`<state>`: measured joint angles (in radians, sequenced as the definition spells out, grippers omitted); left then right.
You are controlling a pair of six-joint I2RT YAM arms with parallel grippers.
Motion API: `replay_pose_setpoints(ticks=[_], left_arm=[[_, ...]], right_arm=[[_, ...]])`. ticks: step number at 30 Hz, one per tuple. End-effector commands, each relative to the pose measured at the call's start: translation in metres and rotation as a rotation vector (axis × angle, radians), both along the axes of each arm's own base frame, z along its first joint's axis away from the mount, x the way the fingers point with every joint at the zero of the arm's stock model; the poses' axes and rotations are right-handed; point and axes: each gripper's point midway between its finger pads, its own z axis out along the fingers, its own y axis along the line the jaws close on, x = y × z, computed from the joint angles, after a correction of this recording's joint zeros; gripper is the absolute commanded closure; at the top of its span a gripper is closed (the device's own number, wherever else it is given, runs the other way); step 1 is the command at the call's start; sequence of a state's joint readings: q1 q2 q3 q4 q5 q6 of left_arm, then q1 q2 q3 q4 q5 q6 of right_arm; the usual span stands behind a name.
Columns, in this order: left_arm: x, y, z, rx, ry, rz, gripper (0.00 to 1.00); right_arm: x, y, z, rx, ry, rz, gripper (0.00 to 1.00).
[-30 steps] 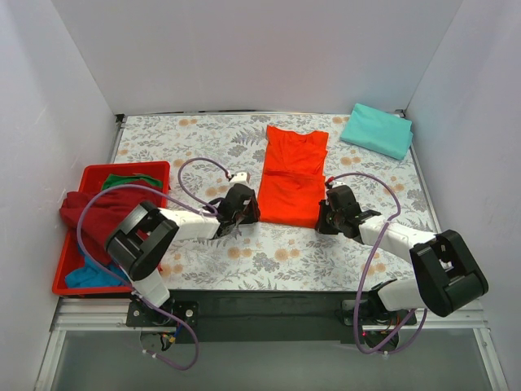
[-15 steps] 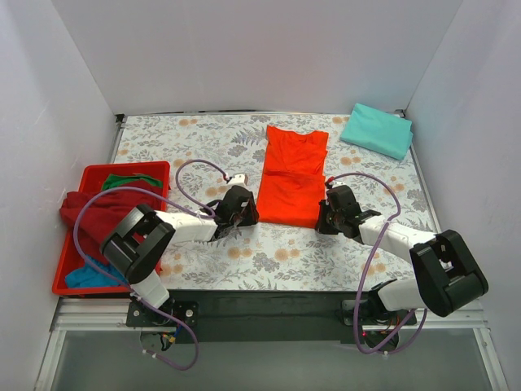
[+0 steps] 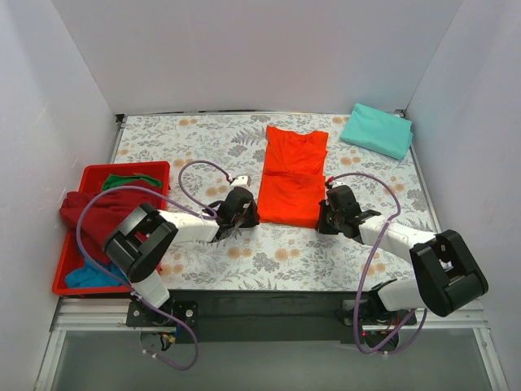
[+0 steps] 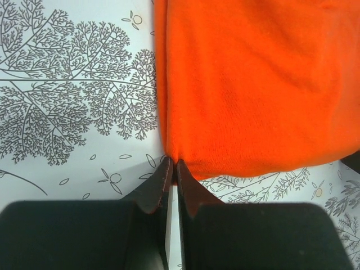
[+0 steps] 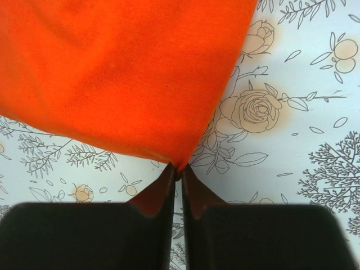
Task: Fold and stack the t-shirts
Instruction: Fold the tshirt
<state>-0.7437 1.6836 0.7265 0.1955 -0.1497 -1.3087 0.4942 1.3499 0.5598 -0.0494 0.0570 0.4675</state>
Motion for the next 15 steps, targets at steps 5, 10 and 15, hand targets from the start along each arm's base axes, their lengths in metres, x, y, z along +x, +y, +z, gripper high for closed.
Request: replay_pose_setpoints(ticks=[5, 10, 15], left_arm=[[-0.033, 0.023, -0.036, 0.12, 0.121, -0.016, 1.0], [-0.03, 0.033, -0.029, 0.141, 0.094, 0.031, 1.0], [-0.028, 0.042, -0.024, 0.161, 0.078, 0.07, 1.0]], right_arm=[[-0.011, -0.011, -0.002, -0.046, 0.017, -0.007, 0.99], [-0.017, -0.016, 0.001, -0.055, 0.015, -0.014, 0.99], [-0.023, -0.023, 0.006, -0.061, 0.002, -0.023, 0.99]])
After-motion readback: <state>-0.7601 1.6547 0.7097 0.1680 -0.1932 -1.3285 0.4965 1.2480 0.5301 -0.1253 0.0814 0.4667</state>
